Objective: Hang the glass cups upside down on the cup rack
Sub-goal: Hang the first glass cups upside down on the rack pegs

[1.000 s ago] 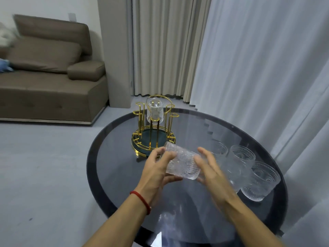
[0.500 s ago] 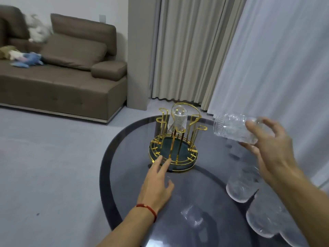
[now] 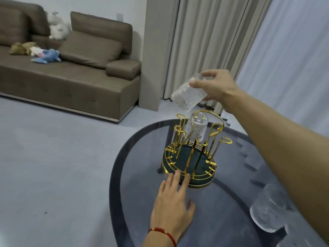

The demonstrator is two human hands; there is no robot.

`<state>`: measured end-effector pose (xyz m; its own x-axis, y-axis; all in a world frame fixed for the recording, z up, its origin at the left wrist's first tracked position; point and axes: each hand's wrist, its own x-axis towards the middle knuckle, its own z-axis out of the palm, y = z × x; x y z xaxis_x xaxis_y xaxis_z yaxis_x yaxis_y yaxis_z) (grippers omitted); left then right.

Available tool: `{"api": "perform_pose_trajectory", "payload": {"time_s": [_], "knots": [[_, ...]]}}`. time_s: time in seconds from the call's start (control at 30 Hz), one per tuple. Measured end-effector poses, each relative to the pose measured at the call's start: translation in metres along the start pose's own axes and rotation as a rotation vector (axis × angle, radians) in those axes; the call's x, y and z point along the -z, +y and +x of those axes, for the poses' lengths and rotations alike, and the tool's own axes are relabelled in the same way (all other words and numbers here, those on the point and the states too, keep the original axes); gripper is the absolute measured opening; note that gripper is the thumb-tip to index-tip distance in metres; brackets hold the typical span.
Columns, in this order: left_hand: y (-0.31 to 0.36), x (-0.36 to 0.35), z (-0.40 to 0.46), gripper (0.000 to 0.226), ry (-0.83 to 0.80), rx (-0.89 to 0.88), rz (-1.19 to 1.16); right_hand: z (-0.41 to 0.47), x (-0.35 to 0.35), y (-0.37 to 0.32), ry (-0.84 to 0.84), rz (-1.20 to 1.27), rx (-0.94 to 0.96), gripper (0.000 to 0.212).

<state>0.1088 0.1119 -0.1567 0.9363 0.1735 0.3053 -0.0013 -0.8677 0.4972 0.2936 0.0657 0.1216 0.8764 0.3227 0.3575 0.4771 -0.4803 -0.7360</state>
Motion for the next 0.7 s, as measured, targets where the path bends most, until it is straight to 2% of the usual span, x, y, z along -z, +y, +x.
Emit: {"api": "perform_pose_trajectory", "payload": {"time_s": [0.1,0.5,0.7], "knots": [[0.001,-0.001,0.000,0.073,0.021,-0.004,-0.009,0.007,-0.018,-0.003,-0.099,-0.195,0.019,0.081],[0.000,-0.004,0.000,0.069,0.039,0.003,-0.012,-0.003,-0.058,0.021,-0.408,-0.675,0.109,0.079],[0.001,-0.003,-0.001,0.068,0.050,0.003,-0.013,0.000,-0.066,0.029,-0.465,-0.879,0.142,0.079]]}}
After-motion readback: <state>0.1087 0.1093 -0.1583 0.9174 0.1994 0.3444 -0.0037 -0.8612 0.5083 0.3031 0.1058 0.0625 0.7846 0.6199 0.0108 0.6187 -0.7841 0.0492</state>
